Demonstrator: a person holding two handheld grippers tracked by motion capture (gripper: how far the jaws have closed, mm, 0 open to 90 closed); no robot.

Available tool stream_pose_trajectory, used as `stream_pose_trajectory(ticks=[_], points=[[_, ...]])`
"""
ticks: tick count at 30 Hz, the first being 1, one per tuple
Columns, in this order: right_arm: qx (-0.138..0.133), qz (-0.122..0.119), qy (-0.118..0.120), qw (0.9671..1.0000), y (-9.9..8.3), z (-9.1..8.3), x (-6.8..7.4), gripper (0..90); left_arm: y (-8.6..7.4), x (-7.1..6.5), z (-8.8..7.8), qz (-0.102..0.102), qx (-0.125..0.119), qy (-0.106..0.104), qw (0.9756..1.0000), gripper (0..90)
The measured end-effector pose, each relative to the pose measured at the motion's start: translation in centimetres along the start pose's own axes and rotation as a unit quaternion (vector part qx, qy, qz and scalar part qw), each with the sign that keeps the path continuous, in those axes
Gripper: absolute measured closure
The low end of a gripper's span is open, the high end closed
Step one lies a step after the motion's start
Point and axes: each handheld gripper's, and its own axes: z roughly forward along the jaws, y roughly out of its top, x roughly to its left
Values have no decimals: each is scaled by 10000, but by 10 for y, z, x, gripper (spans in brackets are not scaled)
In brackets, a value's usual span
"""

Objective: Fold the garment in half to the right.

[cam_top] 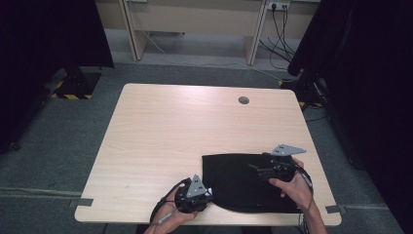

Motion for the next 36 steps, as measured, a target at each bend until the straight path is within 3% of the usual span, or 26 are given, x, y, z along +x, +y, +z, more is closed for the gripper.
stream_pose_trajectory(ticks=[23,30,32,34,36], points=[[65,-516,429,9977,52,50,39,255,0,1,0,-40,-1,-43,10000,697],[190,-752,657,9948,66,72,54,261,0,1,0,-106,14,-94,9999,696],[243,-828,747,9935,69,80,59,275,0,2,-1,-27,-1,35,10000,697],[346,-884,761,9926,71,89,63,287,0,1,0,-59,0,-88,9999,697],[443,-907,757,9920,73,98,65,294,0,1,0,-38,15,-13,10000,697]])
